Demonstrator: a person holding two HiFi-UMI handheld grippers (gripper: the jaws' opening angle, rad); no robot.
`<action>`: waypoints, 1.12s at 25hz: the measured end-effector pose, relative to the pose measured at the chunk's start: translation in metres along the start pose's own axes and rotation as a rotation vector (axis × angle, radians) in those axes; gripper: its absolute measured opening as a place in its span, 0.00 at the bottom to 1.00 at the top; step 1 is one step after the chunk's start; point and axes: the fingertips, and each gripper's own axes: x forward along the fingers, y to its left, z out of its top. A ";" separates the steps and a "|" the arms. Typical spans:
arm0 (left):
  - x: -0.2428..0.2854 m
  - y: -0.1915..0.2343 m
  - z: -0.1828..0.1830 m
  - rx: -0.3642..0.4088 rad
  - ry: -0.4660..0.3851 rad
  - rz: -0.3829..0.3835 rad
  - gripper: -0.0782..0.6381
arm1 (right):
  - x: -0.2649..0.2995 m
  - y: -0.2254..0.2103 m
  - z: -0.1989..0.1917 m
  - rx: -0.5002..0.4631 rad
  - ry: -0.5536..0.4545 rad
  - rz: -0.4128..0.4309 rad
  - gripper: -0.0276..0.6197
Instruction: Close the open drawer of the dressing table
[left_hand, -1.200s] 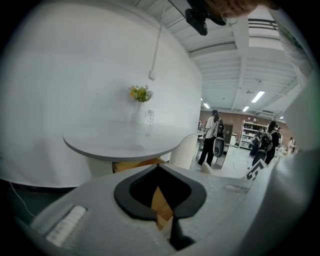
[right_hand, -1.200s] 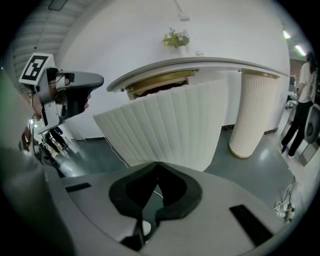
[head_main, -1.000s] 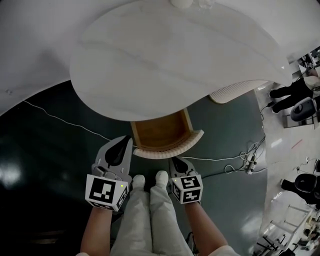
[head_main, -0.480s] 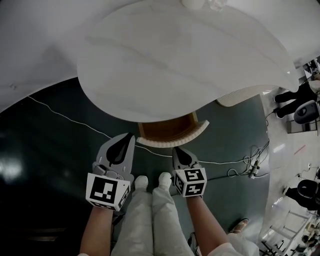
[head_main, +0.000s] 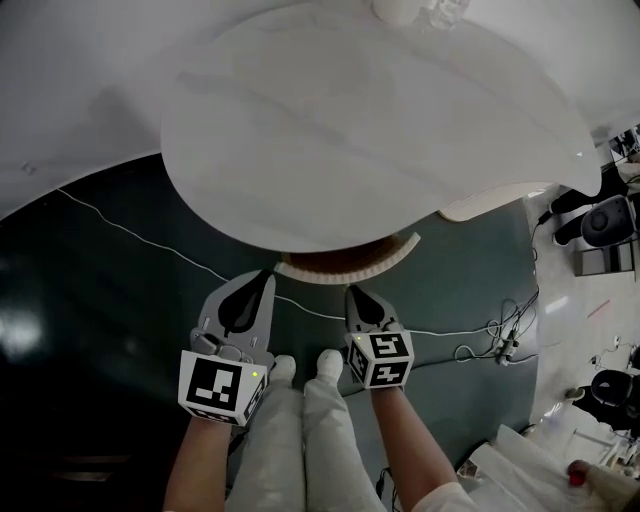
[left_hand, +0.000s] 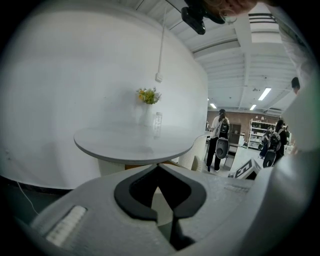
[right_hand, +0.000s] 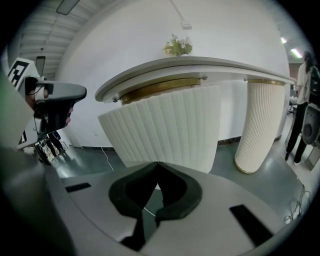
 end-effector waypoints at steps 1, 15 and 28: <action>0.000 0.001 0.000 -0.002 -0.001 0.004 0.13 | 0.001 0.000 0.001 -0.001 -0.009 0.001 0.04; 0.002 0.013 -0.007 -0.024 -0.004 0.037 0.13 | 0.028 -0.002 0.025 -0.043 -0.146 -0.026 0.04; -0.002 0.021 -0.008 -0.017 -0.009 0.051 0.13 | 0.056 -0.004 0.052 -0.101 -0.225 -0.038 0.04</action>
